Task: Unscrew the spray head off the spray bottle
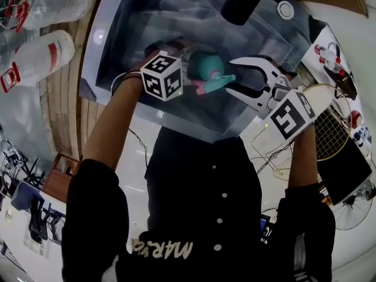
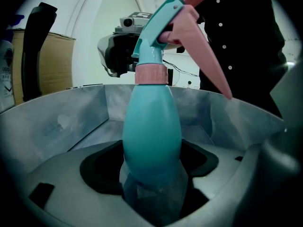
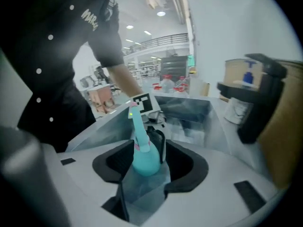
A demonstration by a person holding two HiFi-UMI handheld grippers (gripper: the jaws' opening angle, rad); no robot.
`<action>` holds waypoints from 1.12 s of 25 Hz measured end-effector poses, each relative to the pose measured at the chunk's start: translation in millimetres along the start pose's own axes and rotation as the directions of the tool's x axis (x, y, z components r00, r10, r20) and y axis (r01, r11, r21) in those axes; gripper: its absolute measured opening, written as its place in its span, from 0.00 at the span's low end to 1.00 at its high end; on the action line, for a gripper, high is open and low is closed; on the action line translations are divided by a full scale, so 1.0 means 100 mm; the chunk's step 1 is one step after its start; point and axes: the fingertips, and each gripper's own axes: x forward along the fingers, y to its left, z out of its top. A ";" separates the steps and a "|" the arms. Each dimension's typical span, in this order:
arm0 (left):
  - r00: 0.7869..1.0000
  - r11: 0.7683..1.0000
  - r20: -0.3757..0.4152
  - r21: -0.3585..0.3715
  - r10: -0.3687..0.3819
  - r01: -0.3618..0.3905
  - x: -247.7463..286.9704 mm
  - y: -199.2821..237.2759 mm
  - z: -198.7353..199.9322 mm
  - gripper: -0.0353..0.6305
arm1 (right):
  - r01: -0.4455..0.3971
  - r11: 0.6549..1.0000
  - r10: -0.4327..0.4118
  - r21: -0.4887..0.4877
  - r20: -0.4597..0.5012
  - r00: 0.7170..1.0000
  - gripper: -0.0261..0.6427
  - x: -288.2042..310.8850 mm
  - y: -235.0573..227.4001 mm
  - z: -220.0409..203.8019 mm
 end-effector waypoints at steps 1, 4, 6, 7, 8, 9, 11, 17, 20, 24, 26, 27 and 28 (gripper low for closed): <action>1.000 1.000 0.003 -0.007 0.011 -0.011 0.00 0.01 0.00 0.63 | 0.075 0.996 -0.074 0.040 -0.016 0.997 0.38 -0.09 -0.04 -0.06; 0.999 0.999 0.010 -0.023 0.036 -0.035 0.01 0.03 0.03 0.63 | 0.226 0.960 -0.218 0.164 -0.068 0.974 0.40 -0.29 0.01 -0.16; 0.999 0.999 0.011 -0.030 0.045 -0.044 0.01 0.03 0.03 0.63 | 0.279 0.928 -0.271 0.247 -0.069 0.960 0.40 -0.31 0.15 -0.10; 0.999 0.998 0.011 -0.031 0.048 -0.047 0.01 0.03 0.04 0.63 | 0.304 0.903 -0.304 0.302 -0.051 0.951 0.40 -0.29 0.21 -0.05; 0.999 0.998 0.010 -0.032 0.050 -0.050 0.01 0.03 0.04 0.63 | 0.330 0.865 -0.348 0.378 -0.022 0.937 0.40 -0.26 0.25 0.02; 0.999 0.998 0.009 -0.032 0.052 -0.052 0.01 0.03 0.04 0.63 | 0.352 0.807 -0.403 0.474 0.007 0.915 0.41 -0.23 0.27 0.07; 0.998 0.998 0.008 -0.035 0.056 -0.056 0.02 0.03 0.04 0.63 | 0.359 0.656 -0.484 0.664 0.005 0.875 0.42 -0.16 0.31 0.09; 0.998 0.997 0.004 -0.032 0.066 -0.066 0.02 0.03 0.04 0.63 | 0.467 0.480 -0.559 0.743 -0.152 0.815 0.52 0.12 0.34 0.12; 0.997 0.996 0.009 -0.042 0.075 -0.075 0.03 0.04 0.05 0.63 | 0.511 0.451 -0.602 0.732 -0.173 0.780 0.57 0.16 0.24 0.17; 0.996 0.995 0.003 -0.042 0.091 -0.090 0.00 0.07 0.05 0.63 | 0.555 0.436 -0.625 0.708 -0.205 0.753 0.58 0.22 0.16 0.18; 0.996 0.996 -0.004 -0.029 0.087 -0.087 0.01 0.06 0.05 0.63 | 0.567 0.437 -0.626 0.698 -0.216 0.749 0.58 0.25 0.13 0.14; 0.996 0.996 -0.005 -0.030 0.086 -0.086 0.02 0.05 0.05 0.63 | 0.574 0.439 -0.629 0.691 -0.219 0.746 0.58 0.25 0.11 0.12; 0.996 0.996 -0.003 -0.035 0.085 -0.085 0.02 0.05 0.05 0.63 | 0.583 0.445 -0.634 0.680 -0.221 0.741 0.58 0.25 0.08 0.11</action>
